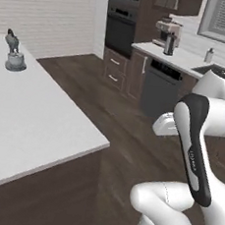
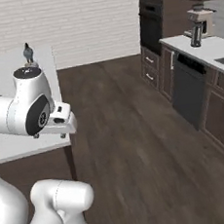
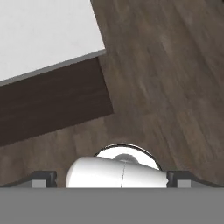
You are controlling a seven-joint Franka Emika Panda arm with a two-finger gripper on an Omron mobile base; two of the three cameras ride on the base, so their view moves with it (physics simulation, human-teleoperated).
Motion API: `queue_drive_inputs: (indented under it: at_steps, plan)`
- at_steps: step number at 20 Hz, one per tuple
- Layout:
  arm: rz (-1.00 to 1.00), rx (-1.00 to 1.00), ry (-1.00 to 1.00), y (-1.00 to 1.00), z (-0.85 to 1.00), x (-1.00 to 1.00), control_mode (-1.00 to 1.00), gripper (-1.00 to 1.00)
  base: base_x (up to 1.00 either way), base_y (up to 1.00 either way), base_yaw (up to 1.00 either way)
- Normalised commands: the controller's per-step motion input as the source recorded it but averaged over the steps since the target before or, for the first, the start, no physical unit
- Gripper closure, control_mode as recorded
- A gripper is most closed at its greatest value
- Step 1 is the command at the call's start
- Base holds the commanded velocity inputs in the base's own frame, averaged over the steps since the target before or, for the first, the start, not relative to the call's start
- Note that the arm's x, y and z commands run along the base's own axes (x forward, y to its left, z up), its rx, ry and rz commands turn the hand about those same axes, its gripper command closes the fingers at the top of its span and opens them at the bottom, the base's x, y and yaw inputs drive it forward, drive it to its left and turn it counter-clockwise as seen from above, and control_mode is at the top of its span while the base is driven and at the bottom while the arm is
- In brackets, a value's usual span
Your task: Navigate to the electric kettle.
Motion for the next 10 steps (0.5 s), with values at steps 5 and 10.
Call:
queue_drive_inputs:
  at_steps: [5,10]
  plan:
    - [0.0,0.0,0.0,0.0,0.0,0.0,1.0,-1.0,0.0,0.0,-0.98]
    - [0.0,0.0,0.0,0.0,0.0,0.0,1.0,-1.0,0.39,-0.01,-0.79]
